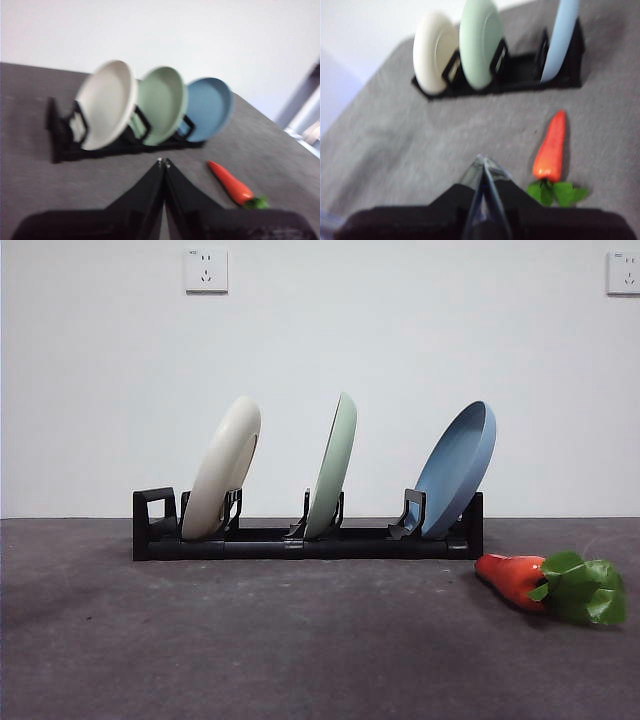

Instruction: Take the green plate from the plate rack,put the plate on the table,take the carrot from the table,put the carrot in the plate

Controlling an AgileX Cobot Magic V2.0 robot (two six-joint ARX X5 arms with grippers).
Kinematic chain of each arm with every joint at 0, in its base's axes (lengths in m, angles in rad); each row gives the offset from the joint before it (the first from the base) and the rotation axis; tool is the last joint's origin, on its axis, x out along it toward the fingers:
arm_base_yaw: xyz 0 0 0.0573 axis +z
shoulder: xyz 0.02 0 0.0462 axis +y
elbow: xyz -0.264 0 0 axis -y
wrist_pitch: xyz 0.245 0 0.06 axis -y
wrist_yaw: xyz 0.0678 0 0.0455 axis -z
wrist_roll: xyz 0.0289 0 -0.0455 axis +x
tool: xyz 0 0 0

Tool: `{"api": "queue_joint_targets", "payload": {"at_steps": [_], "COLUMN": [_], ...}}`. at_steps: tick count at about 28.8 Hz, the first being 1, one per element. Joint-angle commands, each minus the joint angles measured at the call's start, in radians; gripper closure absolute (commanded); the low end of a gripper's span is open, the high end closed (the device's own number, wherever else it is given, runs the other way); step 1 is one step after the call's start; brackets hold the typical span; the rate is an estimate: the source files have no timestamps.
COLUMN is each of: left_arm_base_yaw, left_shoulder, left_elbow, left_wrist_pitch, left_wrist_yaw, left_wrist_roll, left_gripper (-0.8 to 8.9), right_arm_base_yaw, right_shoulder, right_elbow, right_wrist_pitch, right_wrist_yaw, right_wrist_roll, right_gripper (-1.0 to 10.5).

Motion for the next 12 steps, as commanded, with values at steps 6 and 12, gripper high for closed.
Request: {"api": "queue_joint_targets", "payload": {"at_steps": [6, 12], "left_arm_base_yaw": [0.0, 0.0], "left_shoulder": [0.146, 0.221], "left_elbow": [0.135, 0.22], "left_wrist_pitch": [-0.165, -0.346], "left_wrist_yaw": [0.154, 0.168], "left_wrist_roll": [0.127, 0.268], "left_gripper": [8.2, 8.16], "right_arm_base_yaw": [0.002, 0.002], "right_shoulder": [0.216, 0.304], "right_elbow": [0.233, 0.31], "right_wrist_pitch": [-0.279, -0.438], "right_wrist_yaw": [-0.055, -0.054], "right_wrist_roll": [-0.246, -0.344], "right_gripper": [9.6, 9.4]}}
